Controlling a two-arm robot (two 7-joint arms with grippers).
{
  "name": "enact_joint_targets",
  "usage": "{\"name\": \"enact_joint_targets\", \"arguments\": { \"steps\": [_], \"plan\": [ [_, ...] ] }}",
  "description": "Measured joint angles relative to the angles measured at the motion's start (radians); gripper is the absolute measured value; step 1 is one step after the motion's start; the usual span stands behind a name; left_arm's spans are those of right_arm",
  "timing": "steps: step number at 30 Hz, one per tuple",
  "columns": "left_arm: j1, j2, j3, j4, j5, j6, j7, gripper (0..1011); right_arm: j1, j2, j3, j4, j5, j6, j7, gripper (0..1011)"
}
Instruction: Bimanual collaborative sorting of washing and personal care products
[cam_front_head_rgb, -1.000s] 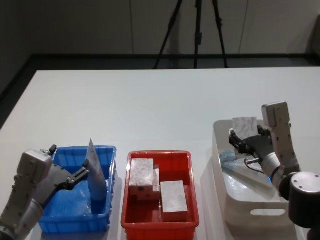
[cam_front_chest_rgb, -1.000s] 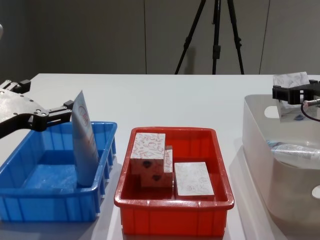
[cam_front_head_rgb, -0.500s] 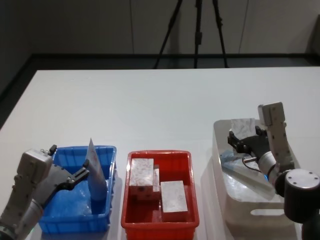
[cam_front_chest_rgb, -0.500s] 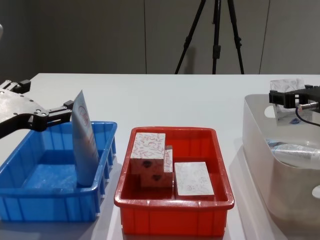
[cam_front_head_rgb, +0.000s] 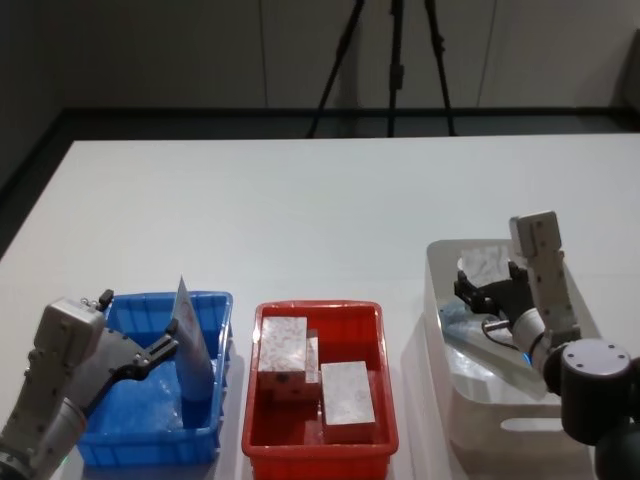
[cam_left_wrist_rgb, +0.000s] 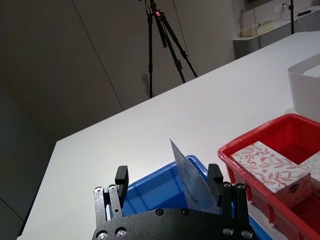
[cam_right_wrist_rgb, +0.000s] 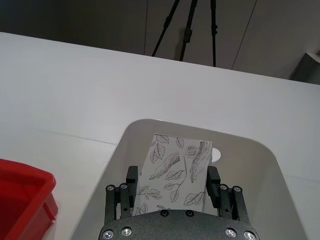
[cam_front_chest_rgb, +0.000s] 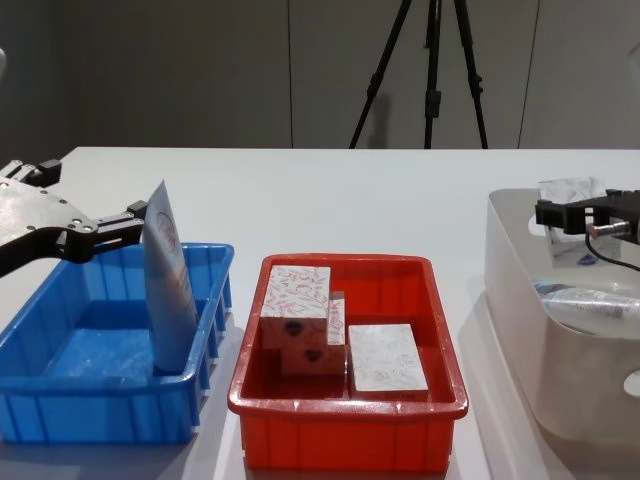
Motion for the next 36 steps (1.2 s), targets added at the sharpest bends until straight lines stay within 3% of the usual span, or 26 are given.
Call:
{"name": "enact_joint_targets", "arguments": {
  "steps": [19, 36],
  "plan": [
    [0.0, 0.0, 0.0, 0.0, 0.0, 0.0, 0.0, 1001, 0.042, -0.022, 0.02, 0.087, 0.019, 0.003, -0.014, 836],
    [0.0, 0.0, 0.0, 0.0, 0.0, 0.0, 0.0, 1001, 0.061, -0.036, 0.032, 0.103, 0.023, 0.064, -0.029, 837]
  ]
}}
